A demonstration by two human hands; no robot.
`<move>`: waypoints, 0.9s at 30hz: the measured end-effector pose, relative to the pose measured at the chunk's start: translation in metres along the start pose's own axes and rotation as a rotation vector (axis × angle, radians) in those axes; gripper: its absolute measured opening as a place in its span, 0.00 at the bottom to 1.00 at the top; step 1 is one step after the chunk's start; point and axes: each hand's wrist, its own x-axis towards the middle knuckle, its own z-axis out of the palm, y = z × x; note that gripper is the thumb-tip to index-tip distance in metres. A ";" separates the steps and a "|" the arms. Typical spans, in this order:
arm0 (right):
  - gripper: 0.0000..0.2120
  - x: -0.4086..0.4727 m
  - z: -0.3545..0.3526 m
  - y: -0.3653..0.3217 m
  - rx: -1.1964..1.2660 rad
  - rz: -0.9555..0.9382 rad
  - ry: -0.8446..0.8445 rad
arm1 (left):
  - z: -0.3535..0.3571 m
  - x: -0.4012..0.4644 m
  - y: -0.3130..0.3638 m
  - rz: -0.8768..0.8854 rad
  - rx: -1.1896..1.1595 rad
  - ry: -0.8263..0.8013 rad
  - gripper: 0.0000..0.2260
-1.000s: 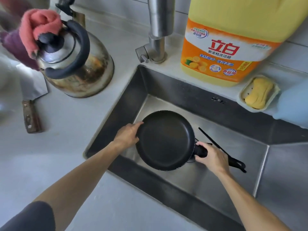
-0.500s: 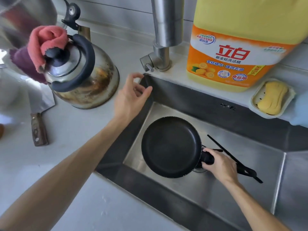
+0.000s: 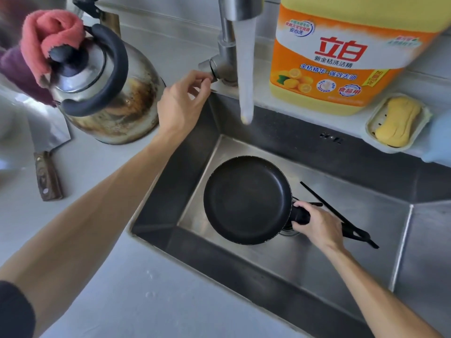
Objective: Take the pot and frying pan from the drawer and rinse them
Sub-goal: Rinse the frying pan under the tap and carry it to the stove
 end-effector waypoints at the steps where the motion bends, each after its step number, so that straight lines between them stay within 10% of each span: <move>1: 0.20 0.000 0.000 0.000 -0.001 0.005 -0.005 | 0.000 -0.004 -0.003 0.037 0.002 -0.028 0.12; 6: 0.20 -0.005 -0.005 0.000 0.048 0.080 -0.063 | -0.006 -0.061 -0.030 0.256 0.119 -0.138 0.23; 13: 0.20 -0.027 -0.020 0.007 0.390 0.177 -0.229 | -0.019 -0.104 -0.056 0.021 0.301 -0.970 0.16; 17: 0.20 -0.030 -0.027 0.010 0.487 0.153 -0.353 | -0.028 -0.093 -0.031 0.034 0.268 -0.914 0.16; 22: 0.18 -0.012 -0.089 -0.003 0.190 0.030 -0.420 | -0.019 -0.094 -0.031 -0.152 0.371 -1.034 0.20; 27: 0.18 -0.009 -0.150 -0.043 -0.328 -0.248 -0.106 | 0.006 -0.127 -0.058 -0.256 0.222 -1.203 0.23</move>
